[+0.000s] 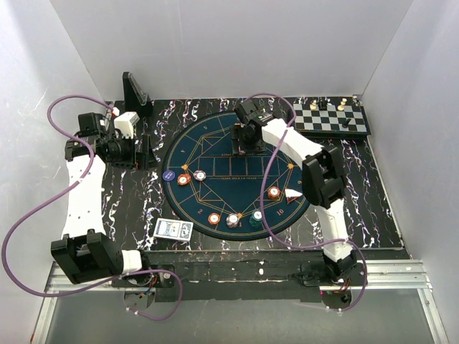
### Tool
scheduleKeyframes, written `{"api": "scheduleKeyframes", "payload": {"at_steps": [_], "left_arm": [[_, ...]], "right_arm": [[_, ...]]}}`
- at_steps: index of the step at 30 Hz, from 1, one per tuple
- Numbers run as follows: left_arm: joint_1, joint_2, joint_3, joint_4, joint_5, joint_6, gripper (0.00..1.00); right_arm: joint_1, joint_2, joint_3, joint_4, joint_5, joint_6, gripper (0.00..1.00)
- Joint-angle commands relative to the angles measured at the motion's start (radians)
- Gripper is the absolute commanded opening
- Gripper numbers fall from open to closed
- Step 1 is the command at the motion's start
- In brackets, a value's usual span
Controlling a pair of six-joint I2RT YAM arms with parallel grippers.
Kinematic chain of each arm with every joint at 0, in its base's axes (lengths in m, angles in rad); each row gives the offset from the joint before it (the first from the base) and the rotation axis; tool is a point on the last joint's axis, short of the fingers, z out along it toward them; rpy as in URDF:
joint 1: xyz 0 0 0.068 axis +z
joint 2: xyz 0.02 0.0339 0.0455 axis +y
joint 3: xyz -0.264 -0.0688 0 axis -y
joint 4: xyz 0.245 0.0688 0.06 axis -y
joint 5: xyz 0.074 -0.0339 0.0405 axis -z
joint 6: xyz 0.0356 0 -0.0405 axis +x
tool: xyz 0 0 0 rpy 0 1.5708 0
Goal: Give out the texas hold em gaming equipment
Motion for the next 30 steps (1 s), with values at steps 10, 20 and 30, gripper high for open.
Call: {"api": "scheduleKeyframes", "payload": {"at_steps": [10, 20, 30], "left_arm": [[0.004, -0.067, 0.058, -0.048, 0.021, -0.002, 1.0], [0.004, -0.078, 0.05, -0.032, 0.009, -0.006, 1.0], [0.004, -0.07, 0.058, -0.026, 0.001, -0.011, 1.0]], "right_arm": [[0.31, -0.386, -0.432, 0.013, -0.038, 0.024, 0.87], [0.413, -0.424, -0.585, 0.053, -0.067, 0.044, 0.9], [0.454, -0.358, -0.592, 0.054, -0.109, 0.035, 0.91]]}}
